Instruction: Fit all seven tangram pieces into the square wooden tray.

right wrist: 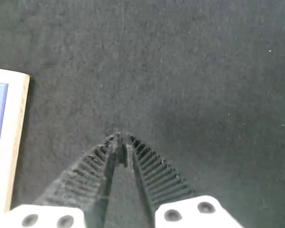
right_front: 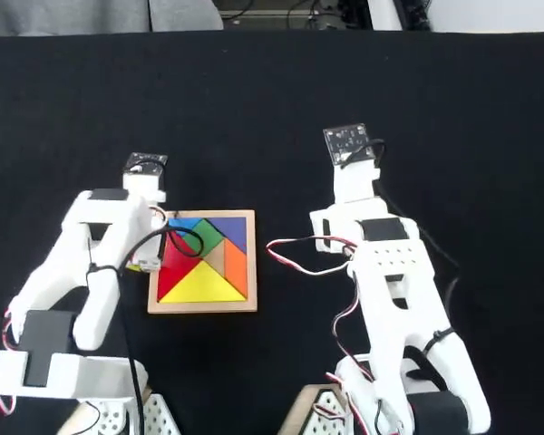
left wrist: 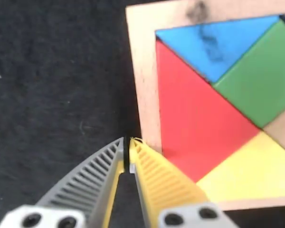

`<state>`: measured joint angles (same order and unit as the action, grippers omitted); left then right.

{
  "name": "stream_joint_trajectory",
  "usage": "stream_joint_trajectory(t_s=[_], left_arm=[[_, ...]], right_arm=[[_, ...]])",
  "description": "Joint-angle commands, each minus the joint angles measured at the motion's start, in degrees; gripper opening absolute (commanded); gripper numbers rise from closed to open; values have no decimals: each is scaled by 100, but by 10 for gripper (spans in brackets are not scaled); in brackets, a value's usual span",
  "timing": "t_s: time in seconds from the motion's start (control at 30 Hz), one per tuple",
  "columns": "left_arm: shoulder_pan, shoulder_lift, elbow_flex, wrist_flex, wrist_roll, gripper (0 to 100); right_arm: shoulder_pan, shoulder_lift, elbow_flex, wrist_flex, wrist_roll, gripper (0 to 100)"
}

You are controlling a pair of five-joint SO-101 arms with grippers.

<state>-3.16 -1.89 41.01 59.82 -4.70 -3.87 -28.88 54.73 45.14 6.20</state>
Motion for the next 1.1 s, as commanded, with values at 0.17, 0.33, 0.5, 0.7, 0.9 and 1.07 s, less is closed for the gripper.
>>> stream_joint_trajectory(t_s=[0.17,0.33,0.5,0.7,0.9,1.07], left_arm=[[866,-9,-259,-290,396,29],[945,-35,-268,-334,730,29],[699,-53,-409,-158,712,29],[-207,-79,-2624,1609,712,29],[-576,-387,-6958,2998,703,30],[-620,-308,-9490,2980,703,30]], right_arm=[[53,40,-321,-88,-26,11],[53,40,-321,-88,-26,11],[88,40,-321,-79,-26,11],[97,-13,-743,35,-18,11],[97,-13,-2677,1292,422,11],[97,-13,-4840,2488,448,11]])
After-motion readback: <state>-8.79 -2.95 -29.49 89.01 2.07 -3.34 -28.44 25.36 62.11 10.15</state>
